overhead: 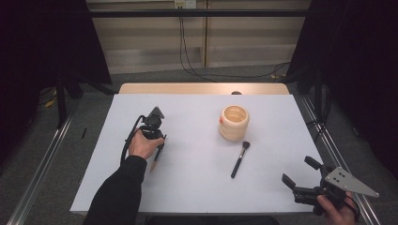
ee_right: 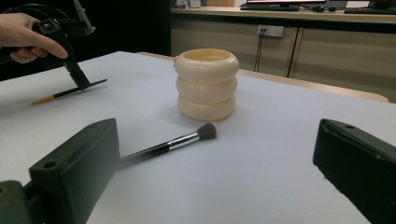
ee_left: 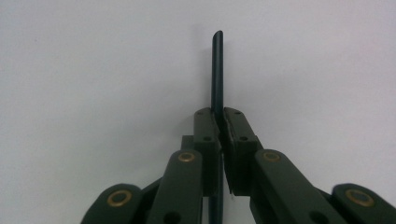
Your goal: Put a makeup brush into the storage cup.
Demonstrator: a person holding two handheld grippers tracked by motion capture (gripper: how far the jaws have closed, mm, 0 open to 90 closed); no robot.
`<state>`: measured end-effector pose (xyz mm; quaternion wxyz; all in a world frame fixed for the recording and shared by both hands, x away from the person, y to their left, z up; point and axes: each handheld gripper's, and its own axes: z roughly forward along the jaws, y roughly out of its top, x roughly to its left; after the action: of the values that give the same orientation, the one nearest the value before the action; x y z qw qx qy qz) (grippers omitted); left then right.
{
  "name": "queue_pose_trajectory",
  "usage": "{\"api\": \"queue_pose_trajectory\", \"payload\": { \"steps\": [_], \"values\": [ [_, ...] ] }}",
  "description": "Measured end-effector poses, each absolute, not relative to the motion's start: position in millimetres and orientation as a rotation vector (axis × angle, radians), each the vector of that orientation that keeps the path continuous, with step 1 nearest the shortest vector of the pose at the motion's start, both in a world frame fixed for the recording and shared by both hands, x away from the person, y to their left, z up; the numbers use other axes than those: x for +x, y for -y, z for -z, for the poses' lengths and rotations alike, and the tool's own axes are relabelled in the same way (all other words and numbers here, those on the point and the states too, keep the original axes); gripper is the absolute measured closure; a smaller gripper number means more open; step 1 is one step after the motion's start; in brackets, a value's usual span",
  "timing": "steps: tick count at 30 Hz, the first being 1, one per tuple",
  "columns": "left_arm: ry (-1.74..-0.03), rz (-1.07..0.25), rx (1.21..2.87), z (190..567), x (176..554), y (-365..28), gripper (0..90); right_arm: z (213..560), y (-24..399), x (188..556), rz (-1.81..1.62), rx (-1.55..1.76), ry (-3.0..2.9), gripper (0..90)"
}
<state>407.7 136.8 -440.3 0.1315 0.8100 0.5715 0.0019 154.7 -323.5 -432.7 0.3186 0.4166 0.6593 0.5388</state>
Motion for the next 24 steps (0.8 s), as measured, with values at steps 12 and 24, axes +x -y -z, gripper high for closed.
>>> {"api": "queue_pose_trajectory", "payload": {
  "steps": [12, 24],
  "values": [
    [-1.566, -0.049, 2.280, 425.7, 402.8, -142.8, 85.0, 432.4, 323.7, 154.4, -1.419, 1.107, -1.727, 0.0],
    [-1.387, -0.157, 2.193, 407.8, 390.8, -141.3, 85.0, 432.1, 323.7, 153.7, -1.421, 1.095, -1.739, 0.1]
  ]
}}
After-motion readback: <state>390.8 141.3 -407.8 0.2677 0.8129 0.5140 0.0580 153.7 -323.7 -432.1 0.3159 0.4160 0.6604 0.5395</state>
